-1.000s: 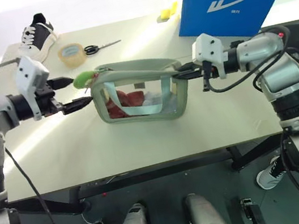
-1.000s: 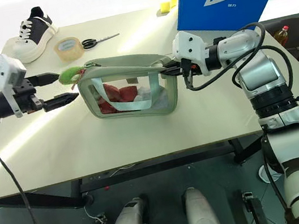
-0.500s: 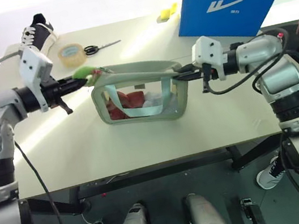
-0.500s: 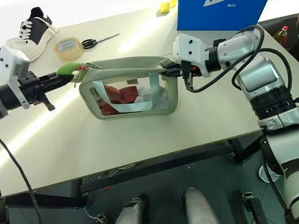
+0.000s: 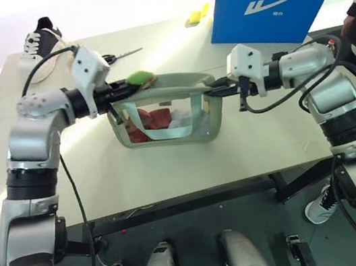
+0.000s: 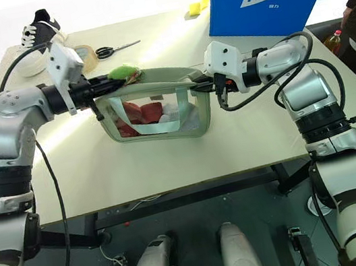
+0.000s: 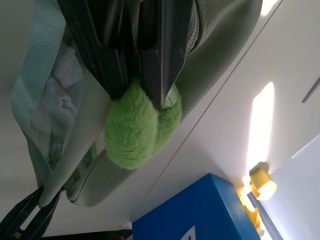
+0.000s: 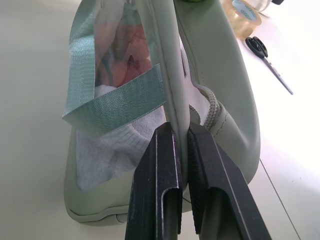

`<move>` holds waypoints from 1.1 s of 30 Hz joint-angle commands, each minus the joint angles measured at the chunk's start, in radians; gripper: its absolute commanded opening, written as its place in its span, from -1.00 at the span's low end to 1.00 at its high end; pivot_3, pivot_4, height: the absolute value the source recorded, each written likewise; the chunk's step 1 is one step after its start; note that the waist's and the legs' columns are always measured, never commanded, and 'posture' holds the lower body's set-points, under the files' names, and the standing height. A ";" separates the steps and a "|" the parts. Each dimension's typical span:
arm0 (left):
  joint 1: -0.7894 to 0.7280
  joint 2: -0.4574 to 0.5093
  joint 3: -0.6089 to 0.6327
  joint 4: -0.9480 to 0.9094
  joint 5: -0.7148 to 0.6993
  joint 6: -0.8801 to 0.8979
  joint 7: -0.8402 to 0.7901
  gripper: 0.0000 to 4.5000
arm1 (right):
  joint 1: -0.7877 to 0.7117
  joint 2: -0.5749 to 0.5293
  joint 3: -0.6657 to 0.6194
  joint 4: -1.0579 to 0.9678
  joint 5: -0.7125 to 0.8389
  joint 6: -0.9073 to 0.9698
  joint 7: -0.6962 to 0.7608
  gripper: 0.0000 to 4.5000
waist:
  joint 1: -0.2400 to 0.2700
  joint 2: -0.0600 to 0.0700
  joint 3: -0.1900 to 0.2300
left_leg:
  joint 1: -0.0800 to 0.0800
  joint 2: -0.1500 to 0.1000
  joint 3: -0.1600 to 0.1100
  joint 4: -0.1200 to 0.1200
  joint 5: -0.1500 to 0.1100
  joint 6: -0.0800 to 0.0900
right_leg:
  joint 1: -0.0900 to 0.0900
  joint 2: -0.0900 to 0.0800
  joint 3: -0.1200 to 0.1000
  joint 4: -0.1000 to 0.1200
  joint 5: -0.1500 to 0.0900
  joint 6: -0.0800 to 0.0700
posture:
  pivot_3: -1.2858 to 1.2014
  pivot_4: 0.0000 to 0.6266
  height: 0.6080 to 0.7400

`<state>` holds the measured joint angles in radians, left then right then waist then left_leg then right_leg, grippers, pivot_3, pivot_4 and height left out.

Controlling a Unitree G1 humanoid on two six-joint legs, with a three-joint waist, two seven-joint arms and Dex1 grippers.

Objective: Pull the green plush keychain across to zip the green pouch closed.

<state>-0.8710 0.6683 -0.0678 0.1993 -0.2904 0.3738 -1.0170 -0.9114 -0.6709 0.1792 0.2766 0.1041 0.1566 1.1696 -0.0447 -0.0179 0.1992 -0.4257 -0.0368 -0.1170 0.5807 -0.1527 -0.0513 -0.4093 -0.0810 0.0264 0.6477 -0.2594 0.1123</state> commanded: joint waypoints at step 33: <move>0.204 0.203 0.131 -0.161 -0.043 0.104 -0.090 -1.00 | -0.017 0.026 -0.038 -0.077 0.032 0.084 -0.023 -0.65 | -0.003 0.000 0.000 | 0.000 0.000 0.000 0.000 0.000 0.000 | 0.000 0.000 0.000 0.000 0.000 0.000 | 0.03 -0.52 1.00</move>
<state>-0.6741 0.8363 0.0098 0.0816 -0.3195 0.4625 -1.1067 -0.9090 -0.6435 0.1796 0.2354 0.1140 0.2201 1.1569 -0.0481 -0.0179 0.1992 -0.4257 -0.0364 -0.1173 0.5801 -0.1528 -0.0513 -0.4098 -0.0809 0.0264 0.6477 -0.2595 0.1122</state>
